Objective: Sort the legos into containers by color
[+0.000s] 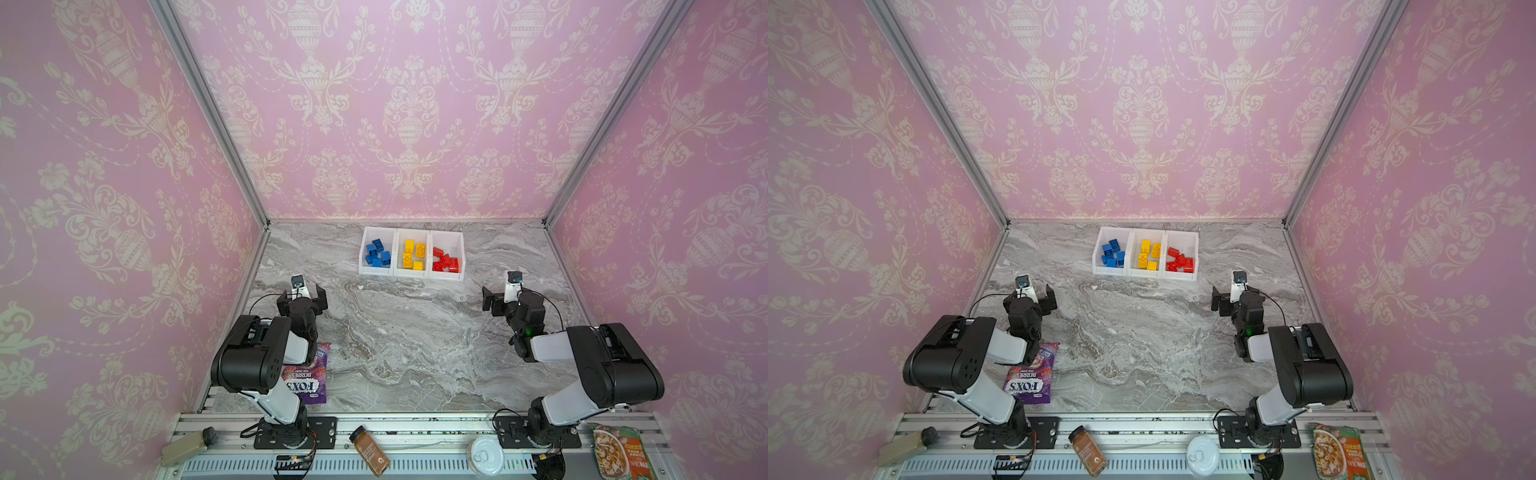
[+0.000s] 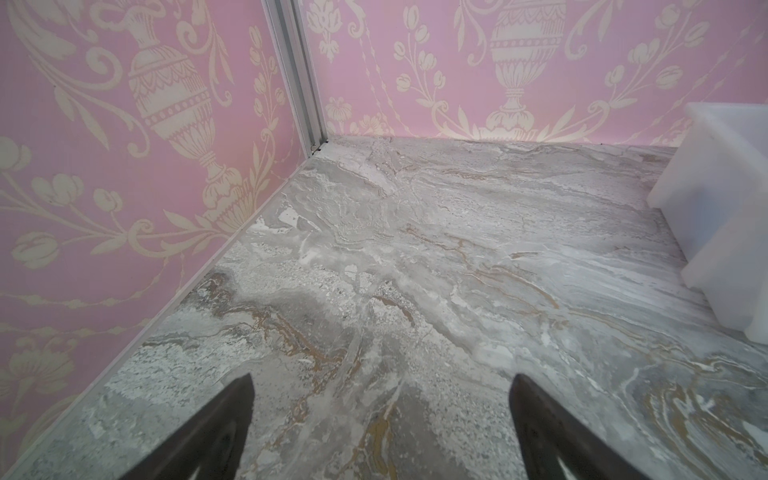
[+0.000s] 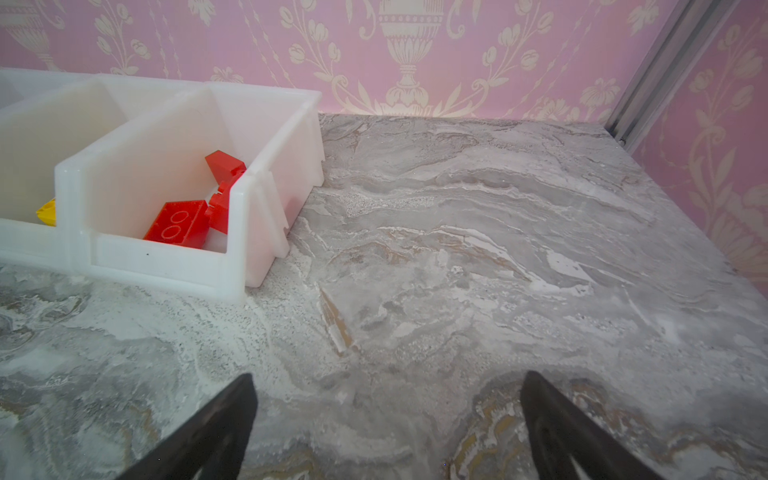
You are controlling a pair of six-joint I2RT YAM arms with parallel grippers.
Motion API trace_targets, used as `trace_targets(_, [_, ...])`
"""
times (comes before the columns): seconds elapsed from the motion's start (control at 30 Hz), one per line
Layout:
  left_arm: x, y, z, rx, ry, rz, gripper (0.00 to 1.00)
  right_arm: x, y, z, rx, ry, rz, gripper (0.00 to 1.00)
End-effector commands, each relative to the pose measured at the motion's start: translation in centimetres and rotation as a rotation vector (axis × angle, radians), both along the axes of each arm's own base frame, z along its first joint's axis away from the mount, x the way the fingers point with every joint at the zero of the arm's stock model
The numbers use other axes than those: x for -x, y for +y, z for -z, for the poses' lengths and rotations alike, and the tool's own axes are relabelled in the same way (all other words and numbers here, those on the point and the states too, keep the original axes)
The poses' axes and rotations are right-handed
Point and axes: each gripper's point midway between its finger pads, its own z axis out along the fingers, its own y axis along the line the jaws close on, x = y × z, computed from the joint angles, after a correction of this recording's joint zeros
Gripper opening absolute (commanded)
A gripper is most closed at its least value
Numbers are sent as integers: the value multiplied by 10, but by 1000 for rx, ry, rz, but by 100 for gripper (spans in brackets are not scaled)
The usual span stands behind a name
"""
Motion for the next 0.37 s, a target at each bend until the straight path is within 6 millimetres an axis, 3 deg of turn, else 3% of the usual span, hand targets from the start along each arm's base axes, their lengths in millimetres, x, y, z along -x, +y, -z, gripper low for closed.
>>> trace_targets(0.0, [0,1,-2,-20,-9,8,98,-5,-4,-11,3,-39,30,100])
trace_targets(0.33, [0,1,-2,-22,-8,8,98,-6,-5,-10,7,-33,43,100])
